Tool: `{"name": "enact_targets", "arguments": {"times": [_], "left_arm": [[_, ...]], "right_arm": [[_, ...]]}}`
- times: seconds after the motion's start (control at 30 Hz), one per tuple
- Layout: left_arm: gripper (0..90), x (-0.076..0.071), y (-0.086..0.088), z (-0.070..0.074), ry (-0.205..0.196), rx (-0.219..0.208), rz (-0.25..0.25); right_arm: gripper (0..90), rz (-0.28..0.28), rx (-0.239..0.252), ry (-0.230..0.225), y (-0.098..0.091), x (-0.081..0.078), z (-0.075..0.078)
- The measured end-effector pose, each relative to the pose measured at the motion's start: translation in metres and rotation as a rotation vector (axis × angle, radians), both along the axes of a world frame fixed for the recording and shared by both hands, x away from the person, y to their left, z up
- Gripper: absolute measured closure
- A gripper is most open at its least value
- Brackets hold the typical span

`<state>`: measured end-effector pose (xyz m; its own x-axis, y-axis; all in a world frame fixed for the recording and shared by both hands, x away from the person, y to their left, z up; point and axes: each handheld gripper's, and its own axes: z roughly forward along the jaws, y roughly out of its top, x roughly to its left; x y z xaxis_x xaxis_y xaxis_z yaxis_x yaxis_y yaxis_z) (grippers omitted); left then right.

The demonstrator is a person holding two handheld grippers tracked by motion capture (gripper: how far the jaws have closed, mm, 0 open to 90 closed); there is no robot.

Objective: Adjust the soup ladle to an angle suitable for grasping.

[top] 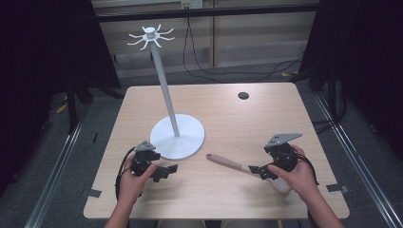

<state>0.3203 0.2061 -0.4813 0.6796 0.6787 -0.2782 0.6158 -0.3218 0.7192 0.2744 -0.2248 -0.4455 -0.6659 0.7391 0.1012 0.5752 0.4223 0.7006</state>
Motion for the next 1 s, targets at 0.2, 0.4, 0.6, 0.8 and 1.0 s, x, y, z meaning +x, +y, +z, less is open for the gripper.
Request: {"name": "enact_targets", "arguments": {"times": [0.2, 0.4, 0.6, 0.8, 1.0], "left_arm": [[3.3, -0.004, 0.005, 0.000, -0.006, 0.017, -0.010], [3.4, -0.004, 0.003, 0.000, -0.010, 0.011, -0.003], [3.7, -0.003, 0.005, -0.001, -0.008, 0.007, 0.003], [3.9, -0.005, 0.009, 0.000, -0.010, 0.007, 0.009], [4.0, -0.006, 0.011, -0.001, -0.014, 0.018, 0.013]], "right_arm": [[4.0, 0.054, -0.019, -0.002, 0.018, 0.001, -0.004], [6.0, 0.094, -0.009, 0.020, 0.030, 0.001, -0.012], [39.9, 0.146, -0.036, 0.015, 0.044, 0.001, -0.017], [73.0, 0.202, -0.089, 0.050, 0.054, 0.001, -0.021], [90.0, 0.188, -0.099, 0.083, 0.057, 0.009, -0.029]]}}
